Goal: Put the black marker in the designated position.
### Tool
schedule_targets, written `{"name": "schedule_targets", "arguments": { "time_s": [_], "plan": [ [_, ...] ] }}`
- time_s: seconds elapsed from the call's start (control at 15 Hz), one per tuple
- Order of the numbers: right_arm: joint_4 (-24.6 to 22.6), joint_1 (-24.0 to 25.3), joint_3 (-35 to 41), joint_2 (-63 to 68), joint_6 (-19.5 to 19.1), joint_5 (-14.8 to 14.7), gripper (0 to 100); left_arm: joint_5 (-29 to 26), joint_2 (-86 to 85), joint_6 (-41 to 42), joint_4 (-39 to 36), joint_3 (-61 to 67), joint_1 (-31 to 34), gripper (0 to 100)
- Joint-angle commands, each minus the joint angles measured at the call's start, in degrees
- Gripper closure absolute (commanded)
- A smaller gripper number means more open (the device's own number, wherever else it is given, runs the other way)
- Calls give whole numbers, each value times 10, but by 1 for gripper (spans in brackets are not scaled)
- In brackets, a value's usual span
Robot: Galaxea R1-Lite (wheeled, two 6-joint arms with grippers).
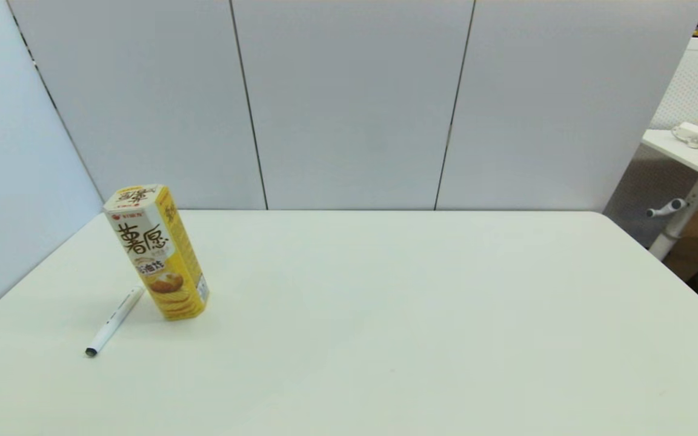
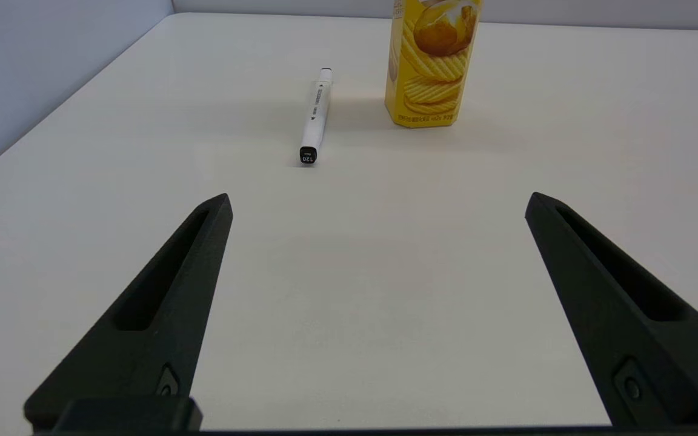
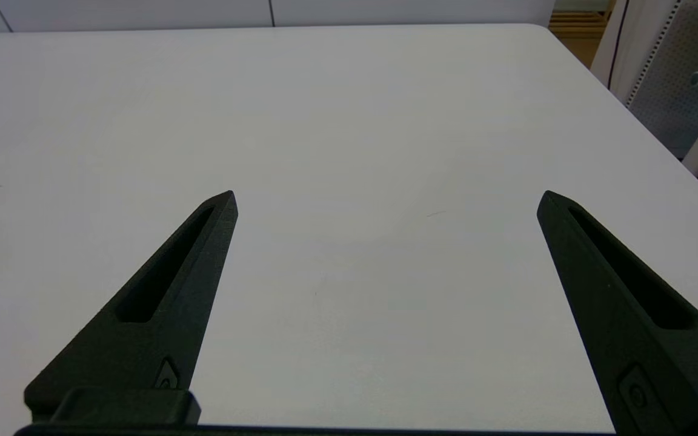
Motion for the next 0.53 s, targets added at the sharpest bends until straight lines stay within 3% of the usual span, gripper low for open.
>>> {"name": "schedule_targets", "arguments": {
  "time_s": [0.07,0.53],
  "plan": [
    [0,0,0,0,0,0,0,0,0,0,0,0,0,0],
    [0,0,0,0,-5,2,0,0,0,0,0,0,0,0]
  ]
}}
